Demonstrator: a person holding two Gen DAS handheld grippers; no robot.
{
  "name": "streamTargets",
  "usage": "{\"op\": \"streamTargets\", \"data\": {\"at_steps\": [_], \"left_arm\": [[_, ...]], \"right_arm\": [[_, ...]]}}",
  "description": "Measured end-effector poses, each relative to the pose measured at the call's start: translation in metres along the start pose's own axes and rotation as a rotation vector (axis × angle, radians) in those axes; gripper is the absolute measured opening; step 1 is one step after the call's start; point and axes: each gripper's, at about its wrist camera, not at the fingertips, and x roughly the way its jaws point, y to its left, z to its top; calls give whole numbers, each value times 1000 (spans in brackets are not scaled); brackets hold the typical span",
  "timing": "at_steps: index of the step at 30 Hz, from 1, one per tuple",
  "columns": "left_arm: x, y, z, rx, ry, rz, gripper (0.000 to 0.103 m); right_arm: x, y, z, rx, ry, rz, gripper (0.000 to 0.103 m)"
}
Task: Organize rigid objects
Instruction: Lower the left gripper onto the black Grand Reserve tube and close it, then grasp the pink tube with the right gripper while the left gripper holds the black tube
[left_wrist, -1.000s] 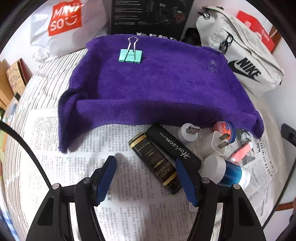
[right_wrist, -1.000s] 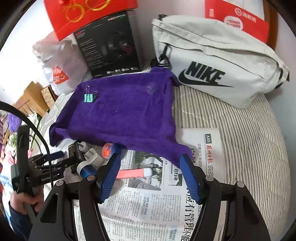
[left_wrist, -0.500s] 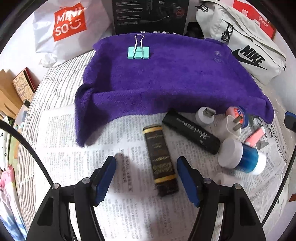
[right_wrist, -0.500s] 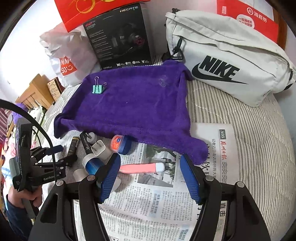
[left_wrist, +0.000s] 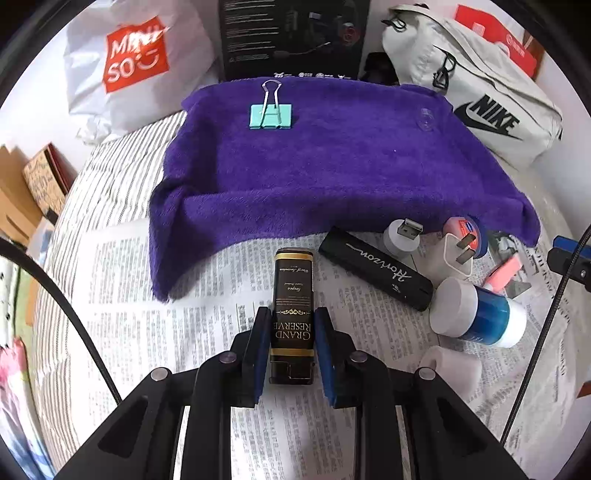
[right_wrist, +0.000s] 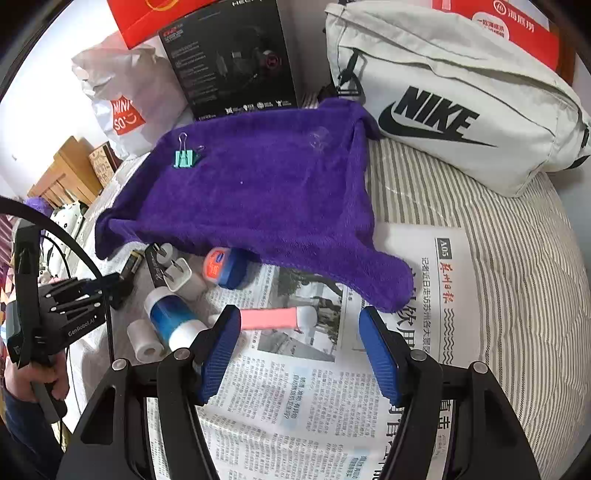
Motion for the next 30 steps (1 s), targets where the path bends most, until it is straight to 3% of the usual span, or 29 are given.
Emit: {"op": "streamTargets", "data": {"at_steps": [8,14,21,25,30], "left_arm": [[3,-1,2,4,-5,-13,23],[3,0,0,-2,-14,-20,23],[2,1,-1,5,-8,-30,23],[2,2,-1,2,-10,-42,23],[2,3,-1,4,-7,-49,23]], "right_arm": [[4,9,-6,-41,14,19,66],[23,21,-12,-156,42,-49,66],[44,22,-14,-230,59,-58,67],[52,27,-11,-298,45,-55,77],[56,36,-7,-382,10,-47,77]]}}
